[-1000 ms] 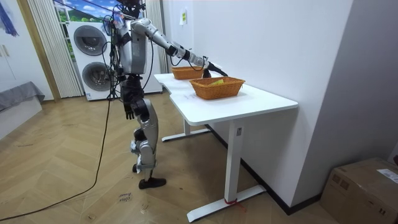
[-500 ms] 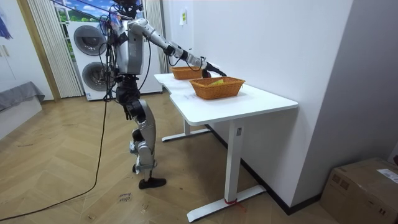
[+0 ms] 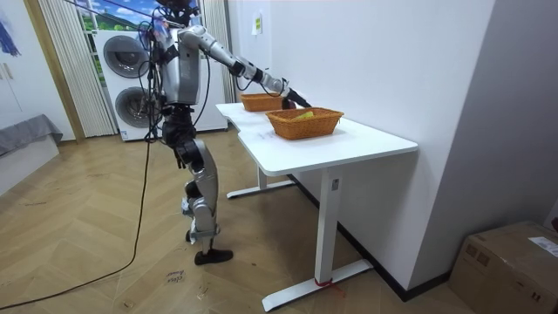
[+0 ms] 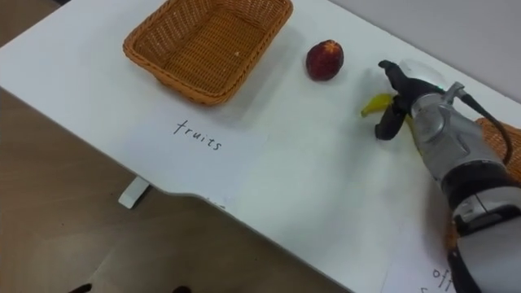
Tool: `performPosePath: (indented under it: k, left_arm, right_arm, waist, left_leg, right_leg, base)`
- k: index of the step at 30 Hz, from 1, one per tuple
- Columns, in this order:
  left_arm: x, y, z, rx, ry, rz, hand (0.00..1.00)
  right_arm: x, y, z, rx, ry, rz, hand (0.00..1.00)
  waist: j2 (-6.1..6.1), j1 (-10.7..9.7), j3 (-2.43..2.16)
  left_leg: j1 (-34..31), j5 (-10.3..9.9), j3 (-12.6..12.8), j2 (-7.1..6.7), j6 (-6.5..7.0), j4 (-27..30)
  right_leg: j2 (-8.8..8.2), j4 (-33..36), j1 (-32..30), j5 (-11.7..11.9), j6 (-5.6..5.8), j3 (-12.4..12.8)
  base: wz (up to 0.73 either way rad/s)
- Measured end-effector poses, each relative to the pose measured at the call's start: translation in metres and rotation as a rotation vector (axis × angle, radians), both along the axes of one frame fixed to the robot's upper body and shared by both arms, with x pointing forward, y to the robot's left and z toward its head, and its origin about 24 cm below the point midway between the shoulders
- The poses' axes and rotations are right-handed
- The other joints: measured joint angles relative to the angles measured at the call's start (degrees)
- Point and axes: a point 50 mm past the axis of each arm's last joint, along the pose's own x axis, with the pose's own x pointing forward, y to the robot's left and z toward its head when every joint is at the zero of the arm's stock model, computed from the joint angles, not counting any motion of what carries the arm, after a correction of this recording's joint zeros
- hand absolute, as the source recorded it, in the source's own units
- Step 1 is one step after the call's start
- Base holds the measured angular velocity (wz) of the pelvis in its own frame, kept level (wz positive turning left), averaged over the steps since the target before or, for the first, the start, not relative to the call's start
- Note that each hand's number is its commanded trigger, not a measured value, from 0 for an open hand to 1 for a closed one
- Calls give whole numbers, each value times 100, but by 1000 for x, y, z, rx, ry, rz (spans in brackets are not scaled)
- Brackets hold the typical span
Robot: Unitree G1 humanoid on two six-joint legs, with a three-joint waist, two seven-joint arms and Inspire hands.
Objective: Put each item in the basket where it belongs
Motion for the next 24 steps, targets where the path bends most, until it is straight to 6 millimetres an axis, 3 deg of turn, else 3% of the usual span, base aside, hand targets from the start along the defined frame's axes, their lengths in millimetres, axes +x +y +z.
performPosePath:
  k: [1, 6, 19, 24]
  left_arm:
    - [0, 0, 0, 1, 1, 0, 0]
    - [0, 1, 1, 4, 0, 0, 0]
    - [-1, 1, 0, 15, 17, -33, 0]
    - [-1, 2, 0, 19, 25, -29, 0]
  right_arm:
    - [-1, 0, -2, 0, 19, 6, 100]
    - [-3, 1, -7, 7, 83, 19, 100]
    - [0, -4, 2, -12, 33, -20, 100]
    - [1, -3, 4, -9, 27, -20, 100]
  waist:
    - [1, -1, 4]
    - [9, -9, 16]
    - [-13, 23, -1]
    - [4, 11, 17]
  left_leg:
    - [12, 3, 0, -1, 0, -3]
    - [22, 12, -4, -5, -1, -3]
    - [87, 20, 0, -3, 5, -91]
    - [79, 20, 4, -4, 5, -96]
  right_leg:
    - [-1, 0, 9, 2, 1, 2]
    - [-2, -6, 24, 0, 4, -2]
    - [-6, -7, 45, -2, 6, -9]
    - [-6, -12, 44, -8, 14, -8]
  base:
    - [0]
    - [0]
    - [1]
    - [0]
